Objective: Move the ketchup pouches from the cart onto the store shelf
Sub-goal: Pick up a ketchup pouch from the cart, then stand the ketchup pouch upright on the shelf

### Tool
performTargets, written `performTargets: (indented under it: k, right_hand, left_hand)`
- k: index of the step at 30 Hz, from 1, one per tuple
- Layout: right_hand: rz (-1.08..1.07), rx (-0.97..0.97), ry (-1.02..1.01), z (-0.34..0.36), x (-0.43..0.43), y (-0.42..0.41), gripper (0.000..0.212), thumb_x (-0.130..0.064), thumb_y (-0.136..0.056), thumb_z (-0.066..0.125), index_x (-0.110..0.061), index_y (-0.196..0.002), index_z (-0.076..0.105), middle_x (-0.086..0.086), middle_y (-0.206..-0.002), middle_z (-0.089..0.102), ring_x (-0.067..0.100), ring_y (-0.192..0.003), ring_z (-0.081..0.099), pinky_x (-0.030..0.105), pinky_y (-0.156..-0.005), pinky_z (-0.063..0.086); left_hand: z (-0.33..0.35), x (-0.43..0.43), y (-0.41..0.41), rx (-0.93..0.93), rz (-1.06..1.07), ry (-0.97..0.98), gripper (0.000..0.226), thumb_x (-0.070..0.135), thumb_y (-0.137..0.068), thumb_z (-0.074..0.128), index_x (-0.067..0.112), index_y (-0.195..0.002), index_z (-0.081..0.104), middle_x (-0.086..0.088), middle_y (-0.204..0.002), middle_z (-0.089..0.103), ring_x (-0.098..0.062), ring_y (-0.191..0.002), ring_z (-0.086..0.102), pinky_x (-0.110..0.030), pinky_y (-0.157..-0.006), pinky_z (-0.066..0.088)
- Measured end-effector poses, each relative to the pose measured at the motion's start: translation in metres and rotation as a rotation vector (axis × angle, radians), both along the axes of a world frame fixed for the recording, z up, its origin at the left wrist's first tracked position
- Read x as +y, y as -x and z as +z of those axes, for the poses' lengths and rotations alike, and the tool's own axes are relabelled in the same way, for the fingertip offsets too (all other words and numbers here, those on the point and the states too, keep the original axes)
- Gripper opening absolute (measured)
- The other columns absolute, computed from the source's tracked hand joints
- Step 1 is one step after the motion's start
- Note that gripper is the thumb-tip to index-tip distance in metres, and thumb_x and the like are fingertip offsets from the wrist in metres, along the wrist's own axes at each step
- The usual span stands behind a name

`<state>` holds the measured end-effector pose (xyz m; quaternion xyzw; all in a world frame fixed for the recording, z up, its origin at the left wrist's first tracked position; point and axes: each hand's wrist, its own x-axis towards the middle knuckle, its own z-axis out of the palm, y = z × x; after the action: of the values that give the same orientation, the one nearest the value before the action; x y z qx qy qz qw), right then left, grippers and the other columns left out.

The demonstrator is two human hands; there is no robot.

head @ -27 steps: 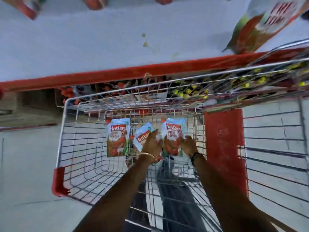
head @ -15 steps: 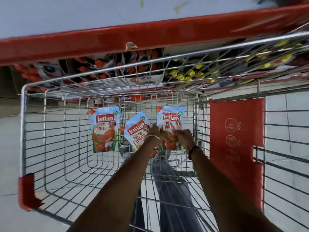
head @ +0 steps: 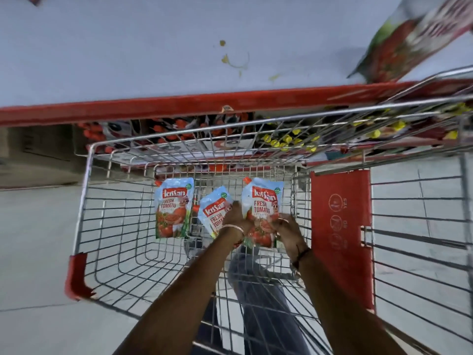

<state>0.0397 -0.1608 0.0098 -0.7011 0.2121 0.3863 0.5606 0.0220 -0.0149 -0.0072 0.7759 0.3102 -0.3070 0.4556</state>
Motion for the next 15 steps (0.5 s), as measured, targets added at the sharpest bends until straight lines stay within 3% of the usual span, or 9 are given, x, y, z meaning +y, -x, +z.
performTargets:
  k: [2, 3, 5, 8, 12, 15]
  right_hand:
    - [-0.022, -0.026, -0.039, 0.024, 0.005, 0.001, 0.002, 0.0, -0.085, 0.061, 0.0, -0.084, 0.063, 0.019, -0.086, 0.066, 0.027, -0.071, 0.061, 0.028, -0.057, 0.052]
    - [-0.039, -0.032, -0.058, 0.036, 0.007, 0.003, 0.007, 0.003, -0.084, 0.061, -0.003, -0.081, 0.06, 0.017, -0.082, 0.063, 0.024, -0.066, 0.057, 0.026, -0.054, 0.051]
    - [-0.075, -0.039, -0.092, 0.06, 0.008, 0.006, 0.01, 0.004, -0.082, 0.063, -0.004, -0.086, 0.06, 0.018, -0.088, 0.063, 0.026, -0.067, 0.057, 0.032, -0.059, 0.053]
    - [-0.106, -0.107, -0.113, 0.092, 0.009, 0.01, 0.029, 0.001, -0.081, 0.067, 0.002, -0.109, 0.059, 0.02, -0.108, 0.065, 0.03, -0.086, 0.063, 0.044, -0.077, 0.055]
    - [-0.052, -0.263, -0.188, 0.139, 0.014, 0.009, 0.021, -0.003, -0.079, 0.07, -0.011, -0.098, 0.063, 0.007, -0.1, 0.073, 0.016, -0.063, 0.069, 0.027, -0.051, 0.058]
    - [-0.043, -0.407, -0.206, 0.175, 0.021, 0.001, 0.027, -0.004, -0.078, 0.072, -0.024, -0.095, 0.064, -0.002, -0.099, 0.073, 0.011, -0.079, 0.072, 0.023, -0.062, 0.058]
  left_hand:
    - [0.027, 0.005, 0.006, -0.085, 0.035, -0.015, 0.033, 0.01, -0.079, 0.063, 0.001, -0.109, 0.055, -0.02, -0.107, 0.067, -0.034, -0.097, 0.064, -0.039, -0.078, 0.054]
    - [0.041, 0.007, 0.009, -0.122, 0.067, -0.017, 0.027, 0.01, -0.079, 0.064, 0.002, -0.103, 0.055, -0.021, -0.105, 0.068, -0.035, -0.097, 0.064, -0.038, -0.077, 0.053]
    - [0.068, 0.013, 0.016, -0.178, 0.125, -0.002, 0.029, 0.007, -0.074, 0.07, 0.006, -0.097, 0.051, -0.02, -0.103, 0.069, -0.032, -0.096, 0.064, -0.036, -0.076, 0.051]
    - [0.107, 0.022, 0.025, -0.26, 0.143, 0.037, 0.043, 0.008, -0.069, 0.078, 0.008, -0.098, 0.047, -0.017, -0.108, 0.068, -0.028, -0.098, 0.064, -0.031, -0.076, 0.049]
    - [0.158, 0.03, 0.03, -0.423, 0.195, 0.027, 0.042, 0.001, -0.069, 0.076, 0.002, -0.102, 0.05, -0.018, -0.106, 0.066, -0.031, -0.099, 0.064, -0.042, -0.078, 0.056]
    - [0.195, 0.037, 0.028, -0.536, 0.218, 0.033, 0.041, 0.002, -0.071, 0.075, 0.004, -0.101, 0.048, -0.018, -0.104, 0.067, -0.032, -0.095, 0.065, -0.048, -0.078, 0.056]
